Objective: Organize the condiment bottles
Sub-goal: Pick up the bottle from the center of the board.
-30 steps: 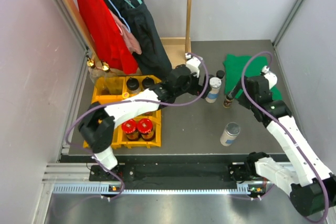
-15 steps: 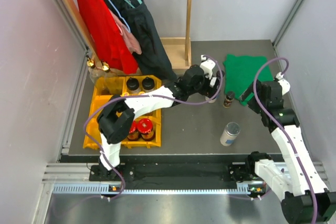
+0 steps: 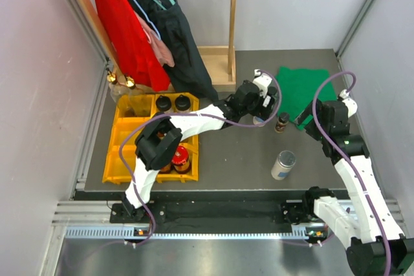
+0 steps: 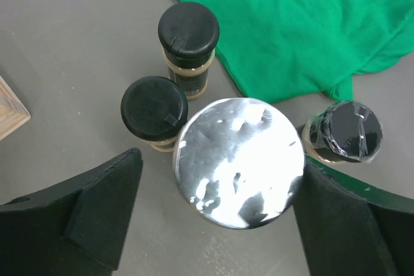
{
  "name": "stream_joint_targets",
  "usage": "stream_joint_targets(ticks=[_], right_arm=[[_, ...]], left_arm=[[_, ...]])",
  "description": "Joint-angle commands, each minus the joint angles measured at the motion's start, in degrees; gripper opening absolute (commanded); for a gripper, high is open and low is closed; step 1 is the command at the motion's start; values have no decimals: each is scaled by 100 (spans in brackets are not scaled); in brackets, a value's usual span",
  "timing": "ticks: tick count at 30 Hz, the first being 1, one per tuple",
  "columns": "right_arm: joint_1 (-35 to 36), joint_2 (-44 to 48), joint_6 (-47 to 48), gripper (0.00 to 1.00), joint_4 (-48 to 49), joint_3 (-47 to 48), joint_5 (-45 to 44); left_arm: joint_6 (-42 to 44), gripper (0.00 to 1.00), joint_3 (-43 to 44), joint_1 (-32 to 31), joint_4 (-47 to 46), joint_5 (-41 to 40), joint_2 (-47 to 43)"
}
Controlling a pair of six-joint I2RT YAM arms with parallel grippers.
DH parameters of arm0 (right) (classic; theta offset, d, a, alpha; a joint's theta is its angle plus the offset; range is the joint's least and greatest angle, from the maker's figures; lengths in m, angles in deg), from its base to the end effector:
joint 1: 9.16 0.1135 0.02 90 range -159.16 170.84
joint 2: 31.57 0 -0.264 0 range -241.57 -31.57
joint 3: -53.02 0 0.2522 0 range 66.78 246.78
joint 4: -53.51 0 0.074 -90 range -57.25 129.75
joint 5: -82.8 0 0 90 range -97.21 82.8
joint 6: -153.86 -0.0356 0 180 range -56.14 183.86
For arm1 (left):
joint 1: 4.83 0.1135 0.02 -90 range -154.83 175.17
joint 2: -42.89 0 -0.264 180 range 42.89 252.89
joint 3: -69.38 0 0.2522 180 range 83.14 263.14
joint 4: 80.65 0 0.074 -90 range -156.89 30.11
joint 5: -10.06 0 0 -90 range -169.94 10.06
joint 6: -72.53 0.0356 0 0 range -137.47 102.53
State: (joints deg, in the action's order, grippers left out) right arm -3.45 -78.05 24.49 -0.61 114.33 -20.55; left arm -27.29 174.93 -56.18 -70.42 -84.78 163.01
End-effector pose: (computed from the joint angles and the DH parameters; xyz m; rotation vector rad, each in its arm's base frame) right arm 0.1661 0.0083 0.3007 0.7662 2.1046 0.1645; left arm 0.3121 -0.3854 0.2325 0.6757 1.9385 -0.5931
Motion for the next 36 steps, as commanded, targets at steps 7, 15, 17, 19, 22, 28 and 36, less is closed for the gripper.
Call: stream_joint_targets(ticks=[7, 15, 17, 19, 22, 28, 36], right_arm=[[-88, 139, 88, 94, 81, -9, -19], [-97, 201, 123, 94, 63, -9, -10], [-88, 209, 123, 94, 54, -9, 7], [-88, 209, 114, 94, 55, -18, 16], [-88, 227, 132, 94, 55, -26, 33], [-88, 218, 158, 94, 107, -35, 104], [-88, 104, 185, 94, 230, -9, 209]], left_arm=[[42, 48, 129, -15, -517, -228, -190], [138, 0, -152, -94, -438, -675, -673], [235, 0, -240, -129, -289, -860, -892], [288, 0, -363, -208, -79, -1036, -1086], [288, 0, -564, -287, 202, -1308, -1569], [130, 0, -1039, -314, 1169, -1809, -2834], [437, 0, -1558, -314, 2110, -3486, -4276]])
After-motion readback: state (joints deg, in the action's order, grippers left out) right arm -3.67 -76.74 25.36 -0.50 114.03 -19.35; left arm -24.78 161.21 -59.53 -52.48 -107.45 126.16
